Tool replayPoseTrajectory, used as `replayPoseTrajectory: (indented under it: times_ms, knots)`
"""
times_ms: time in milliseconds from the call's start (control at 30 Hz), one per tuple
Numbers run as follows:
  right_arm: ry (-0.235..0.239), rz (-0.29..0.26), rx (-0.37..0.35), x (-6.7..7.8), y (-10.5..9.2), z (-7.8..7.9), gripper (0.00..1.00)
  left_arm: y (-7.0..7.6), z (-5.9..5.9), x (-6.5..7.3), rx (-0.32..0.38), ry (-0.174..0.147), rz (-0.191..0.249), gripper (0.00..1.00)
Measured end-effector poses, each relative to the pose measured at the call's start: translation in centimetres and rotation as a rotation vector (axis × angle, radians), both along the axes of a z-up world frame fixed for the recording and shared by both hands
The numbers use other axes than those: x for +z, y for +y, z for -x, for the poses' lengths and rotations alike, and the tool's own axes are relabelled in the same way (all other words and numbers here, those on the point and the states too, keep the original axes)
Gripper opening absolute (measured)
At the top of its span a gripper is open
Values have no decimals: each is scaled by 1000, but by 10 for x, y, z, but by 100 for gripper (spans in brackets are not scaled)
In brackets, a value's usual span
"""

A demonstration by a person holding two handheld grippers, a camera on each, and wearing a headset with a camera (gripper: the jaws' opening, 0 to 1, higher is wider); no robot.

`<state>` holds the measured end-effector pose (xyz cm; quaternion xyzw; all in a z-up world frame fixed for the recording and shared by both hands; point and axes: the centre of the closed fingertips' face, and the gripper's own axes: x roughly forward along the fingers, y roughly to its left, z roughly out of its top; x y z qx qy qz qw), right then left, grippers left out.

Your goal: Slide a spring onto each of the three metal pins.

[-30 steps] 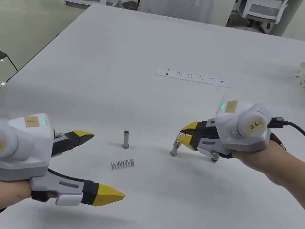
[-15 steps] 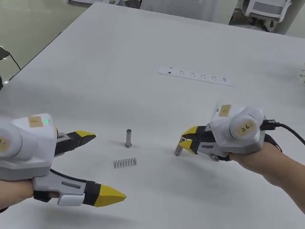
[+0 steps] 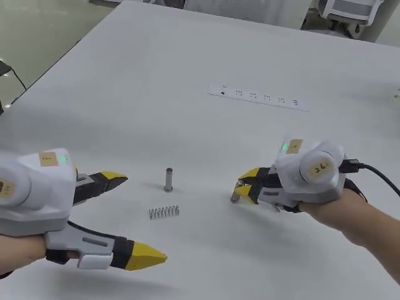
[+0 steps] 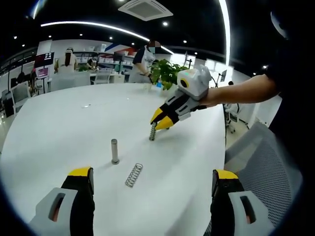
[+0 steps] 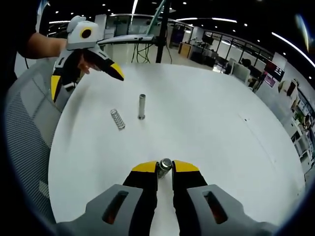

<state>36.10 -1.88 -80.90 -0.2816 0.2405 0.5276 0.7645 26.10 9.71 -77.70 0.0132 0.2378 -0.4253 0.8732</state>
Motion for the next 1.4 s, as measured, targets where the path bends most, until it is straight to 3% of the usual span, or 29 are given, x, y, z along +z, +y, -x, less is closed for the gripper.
replayPoseTrajectory:
  times_ms: [400,633,1100,1400]
  knots:
    - [19,-14,-28,0,0,1,12,-2,2,1,-7,3,3,97]
    - [14,-33,-54,9,-1,-2,17,0,2,4,0,-4,1,97]
    - [70,-168,-118,33,-4,9,25,0,2,6,3,-11,-6,97]
    - [74,-191,-106,40,-7,22,27,0,2,6,3,-11,-6,97]
